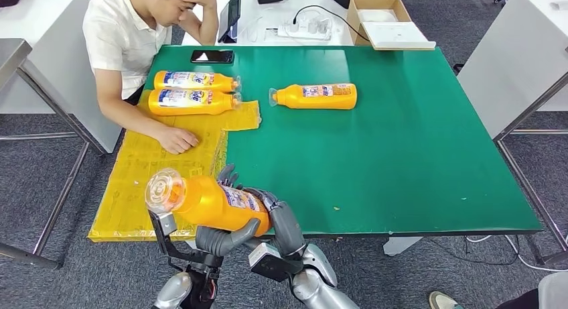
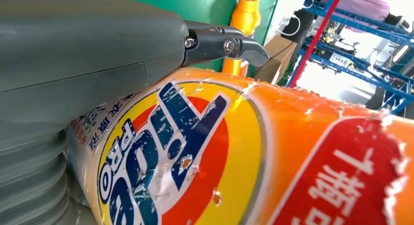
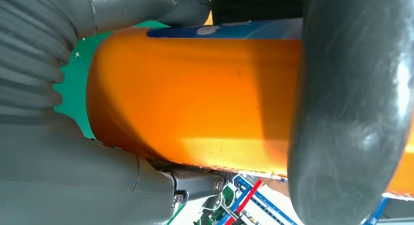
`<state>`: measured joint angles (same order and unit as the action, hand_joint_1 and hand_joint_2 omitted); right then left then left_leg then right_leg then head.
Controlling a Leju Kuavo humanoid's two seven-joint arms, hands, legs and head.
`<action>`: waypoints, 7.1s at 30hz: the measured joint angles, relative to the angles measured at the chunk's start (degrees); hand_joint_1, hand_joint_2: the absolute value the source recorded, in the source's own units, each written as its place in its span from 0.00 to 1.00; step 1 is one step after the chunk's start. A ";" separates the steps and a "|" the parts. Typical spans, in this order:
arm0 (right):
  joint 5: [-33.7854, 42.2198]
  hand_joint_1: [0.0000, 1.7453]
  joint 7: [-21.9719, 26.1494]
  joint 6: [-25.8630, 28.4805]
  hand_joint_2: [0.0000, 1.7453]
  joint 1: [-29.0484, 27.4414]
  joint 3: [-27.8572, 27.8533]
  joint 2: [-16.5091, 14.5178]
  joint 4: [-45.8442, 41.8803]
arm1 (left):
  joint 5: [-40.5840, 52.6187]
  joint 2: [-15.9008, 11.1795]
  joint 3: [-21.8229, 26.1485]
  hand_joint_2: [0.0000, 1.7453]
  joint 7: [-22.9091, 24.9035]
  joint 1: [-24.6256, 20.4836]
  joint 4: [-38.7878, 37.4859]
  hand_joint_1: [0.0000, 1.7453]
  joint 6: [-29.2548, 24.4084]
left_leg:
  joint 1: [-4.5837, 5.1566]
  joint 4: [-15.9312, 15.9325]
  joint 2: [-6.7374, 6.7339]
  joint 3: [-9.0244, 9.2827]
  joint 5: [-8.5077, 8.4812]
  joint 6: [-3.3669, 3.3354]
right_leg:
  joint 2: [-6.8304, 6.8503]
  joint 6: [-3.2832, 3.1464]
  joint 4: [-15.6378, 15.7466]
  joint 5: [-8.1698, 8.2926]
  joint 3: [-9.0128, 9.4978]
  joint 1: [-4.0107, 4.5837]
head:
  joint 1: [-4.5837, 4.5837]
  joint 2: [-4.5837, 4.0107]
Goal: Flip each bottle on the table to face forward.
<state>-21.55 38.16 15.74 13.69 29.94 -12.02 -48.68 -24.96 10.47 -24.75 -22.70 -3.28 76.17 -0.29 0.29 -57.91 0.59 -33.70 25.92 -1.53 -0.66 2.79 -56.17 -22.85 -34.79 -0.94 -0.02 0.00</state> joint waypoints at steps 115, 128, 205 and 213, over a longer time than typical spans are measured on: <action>-23.58 0.00 -8.08 18.52 1.00 -8.73 -17.68 14.56 -12.98 | 17.73 -7.04 9.68 1.00 -5.85 -2.94 14.96 0.00 -1.56 | 0.05 0.01 0.03 -0.12 -0.11 0.03 | 0.04 -0.14 0.03 0.14 -0.09 -0.03 | 0.01 -0.02; -32.52 0.00 -16.46 15.84 1.00 0.44 -18.03 18.35 -0.70 | 22.97 -5.31 6.80 1.00 -7.22 -1.44 15.45 0.00 -7.56 | 0.01 0.00 0.03 -0.13 -0.16 0.03 | 0.04 -0.09 -0.01 0.18 -0.09 -0.01 | 0.00 0.00; 8.65 1.00 -0.64 -9.50 1.00 -2.87 -27.44 7.66 -2.40 | 3.62 -2.38 4.55 1.00 4.09 2.07 9.27 0.00 -6.16 | -0.17 0.02 -0.08 1.16 0.68 0.02 | -0.22 0.03 0.06 -0.52 1.18 0.17 | -0.02 0.00; 9.60 1.00 -0.51 -8.03 1.00 -8.37 -22.58 4.44 -17.10 | 4.95 -2.43 2.23 1.00 4.24 3.42 6.64 0.00 -1.73 | -0.09 0.02 -0.06 0.90 0.69 0.00 | -0.11 0.02 0.09 -0.53 0.95 0.11 | 0.00 0.00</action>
<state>-11.95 37.65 7.71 5.32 7.36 -7.57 -65.78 -20.01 8.04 -22.51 -18.46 0.15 82.82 -2.03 0.20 -57.89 0.53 -32.80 26.61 -1.53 -0.77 2.81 -56.08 -23.38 -33.83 -0.83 -0.02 0.00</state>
